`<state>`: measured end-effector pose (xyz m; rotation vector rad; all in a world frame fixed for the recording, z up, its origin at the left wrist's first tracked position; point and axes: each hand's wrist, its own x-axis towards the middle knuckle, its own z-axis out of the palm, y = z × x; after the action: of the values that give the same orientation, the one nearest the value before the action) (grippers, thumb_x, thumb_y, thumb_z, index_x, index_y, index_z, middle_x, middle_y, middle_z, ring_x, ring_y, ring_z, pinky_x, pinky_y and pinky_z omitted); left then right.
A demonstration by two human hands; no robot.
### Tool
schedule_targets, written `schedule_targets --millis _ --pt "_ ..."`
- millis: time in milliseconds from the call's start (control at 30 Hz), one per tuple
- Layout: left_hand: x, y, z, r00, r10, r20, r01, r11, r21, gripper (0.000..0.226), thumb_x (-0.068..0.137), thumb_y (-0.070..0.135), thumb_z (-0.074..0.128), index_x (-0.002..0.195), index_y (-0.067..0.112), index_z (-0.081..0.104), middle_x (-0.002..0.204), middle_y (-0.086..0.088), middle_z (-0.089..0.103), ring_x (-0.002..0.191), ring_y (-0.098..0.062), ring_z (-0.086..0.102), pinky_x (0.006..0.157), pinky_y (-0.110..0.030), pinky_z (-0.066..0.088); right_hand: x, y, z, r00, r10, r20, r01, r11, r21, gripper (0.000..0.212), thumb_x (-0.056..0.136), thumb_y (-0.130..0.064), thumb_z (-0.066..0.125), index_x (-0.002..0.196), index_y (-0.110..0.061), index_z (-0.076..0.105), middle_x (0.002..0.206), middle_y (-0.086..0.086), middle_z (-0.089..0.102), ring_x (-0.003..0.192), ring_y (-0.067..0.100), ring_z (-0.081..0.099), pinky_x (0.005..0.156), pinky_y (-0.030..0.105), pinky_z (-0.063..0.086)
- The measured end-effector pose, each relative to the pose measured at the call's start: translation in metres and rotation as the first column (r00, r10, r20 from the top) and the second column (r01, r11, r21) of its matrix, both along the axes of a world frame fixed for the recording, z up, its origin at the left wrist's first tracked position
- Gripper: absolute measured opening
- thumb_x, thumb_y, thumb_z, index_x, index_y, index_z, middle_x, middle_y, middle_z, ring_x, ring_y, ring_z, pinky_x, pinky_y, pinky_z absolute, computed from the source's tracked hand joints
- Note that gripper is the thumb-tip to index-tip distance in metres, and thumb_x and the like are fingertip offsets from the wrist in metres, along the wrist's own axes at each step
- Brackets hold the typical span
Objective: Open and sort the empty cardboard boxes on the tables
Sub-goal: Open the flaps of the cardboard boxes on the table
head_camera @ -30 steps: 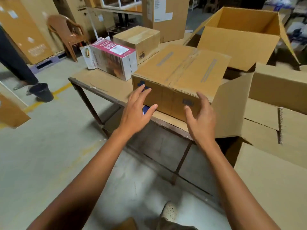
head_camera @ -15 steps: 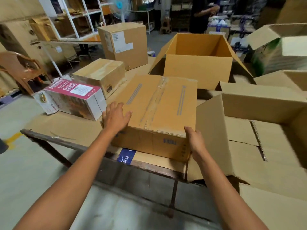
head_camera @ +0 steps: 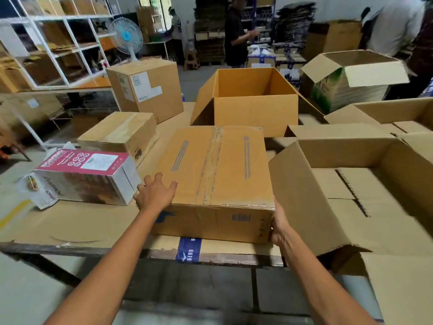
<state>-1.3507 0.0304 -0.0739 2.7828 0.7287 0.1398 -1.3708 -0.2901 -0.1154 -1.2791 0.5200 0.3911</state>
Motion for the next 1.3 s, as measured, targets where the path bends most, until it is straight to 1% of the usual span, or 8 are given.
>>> schedule_targets --millis 267,433,567,733,833,900,1167,1300 --pt "-0.010 0.000 -0.005 0.982 -0.174 -0.068 0.182 0.974 0.138 0.076 0.095 0.069 0.023 0.155 0.022 0.025 0.164 -0.015 0.015 0.150 -0.033 0.013 0.117 -0.060 0.009 -0.020 0.012 -0.003 0.997 -0.074 -0.033 0.071 0.993 -0.091 0.057 0.103 -0.057 0.032 0.086 -0.013 0.063 0.070 0.008 0.068 0.076 0.025 0.060 0.074 0.037 0.048" --pt "-0.027 -0.046 -0.001 0.734 -0.676 -0.068 0.675 0.715 0.181 0.100 0.078 0.085 -0.004 0.158 0.028 0.018 0.167 -0.003 0.006 0.154 -0.020 0.002 0.123 -0.047 0.005 -0.040 0.035 -0.001 0.998 -0.034 -0.056 0.027 0.992 -0.125 0.052 0.105 -0.055 0.028 0.113 -0.013 0.058 0.109 0.011 0.067 0.098 0.028 0.060 0.092 0.046 0.049" --pt "-0.039 -0.067 -0.003 0.630 -0.755 -0.182 0.775 0.597 0.207 0.109 0.071 0.096 0.006 0.159 0.031 0.003 0.166 -0.004 -0.006 0.153 -0.022 -0.006 0.123 -0.051 0.000 -0.069 0.048 0.003 0.993 -0.058 -0.106 0.039 0.983 -0.180 0.051 0.105 -0.054 0.023 0.104 -0.019 0.059 0.100 0.009 0.067 0.083 0.021 0.060 0.065 0.029 0.046" --pt "-0.057 -0.056 -0.007 0.606 -0.760 -0.233 0.791 0.545 0.279 0.120 0.066 0.101 0.017 0.158 0.028 -0.005 0.166 -0.009 -0.005 0.153 -0.027 -0.005 0.123 -0.053 0.005 -0.065 0.056 -0.105 0.980 -0.128 -0.152 0.072 0.942 -0.327 0.120 0.051 -0.108 0.021 0.126 -0.025 0.062 0.125 0.011 0.063 0.116 0.033 0.055 0.099 0.050 0.044" --pt "-0.065 -0.054 -0.006 0.615 -0.762 -0.203 0.782 0.556 0.281 0.115 0.068 0.098 0.006 0.159 0.027 0.002 0.166 -0.008 0.003 0.154 -0.026 0.002 0.124 -0.051 0.007 -0.092 0.080 -0.089 0.950 -0.255 -0.179 0.247 0.967 -0.068 0.061 0.079 -0.076 0.051 0.098 -0.020 0.066 0.090 0.008 0.066 0.078 0.025 0.060 0.055 0.028 0.046" --pt "-0.067 -0.055 -0.006 0.621 -0.765 -0.171 0.777 0.573 0.261 0.116 0.066 0.097 -0.006 0.159 0.028 0.007 0.166 -0.007 0.008 0.153 -0.025 0.007 0.124 -0.050 0.008 -0.105 0.094 -0.063 0.925 -0.328 -0.191 0.341 0.939 0.039 0.040 0.090 -0.055 0.051 0.101 -0.020 0.066 0.094 0.010 0.070 0.082 0.027 0.064 0.043 0.023 0.044" --pt "-0.063 -0.052 0.047 0.642 -0.765 0.047 0.760 0.643 0.094 0.115 0.069 0.094 -0.005 0.153 0.025 0.032 0.160 -0.001 0.033 0.146 -0.022 0.031 0.117 -0.046 0.024 -0.110 0.081 -0.025 0.917 -0.307 -0.254 0.362 0.909 0.208 0.035 0.089 -0.052 0.047 0.075 -0.022 0.058 0.076 0.004 0.061 0.063 0.020 0.049 0.051 0.021 0.034" --pt "-0.054 -0.045 0.099 0.657 -0.713 0.247 0.754 0.625 -0.202 0.111 0.071 0.094 0.004 0.144 0.023 0.049 0.148 -0.002 0.050 0.135 -0.024 0.045 0.106 -0.041 0.036 -0.099 0.071 0.029 0.933 -0.359 -0.022 0.352 0.900 0.258 0.028 0.092 -0.044 0.051 0.078 -0.021 0.059 0.076 0.003 0.061 0.076 0.021 0.057 0.057 0.030 0.051"
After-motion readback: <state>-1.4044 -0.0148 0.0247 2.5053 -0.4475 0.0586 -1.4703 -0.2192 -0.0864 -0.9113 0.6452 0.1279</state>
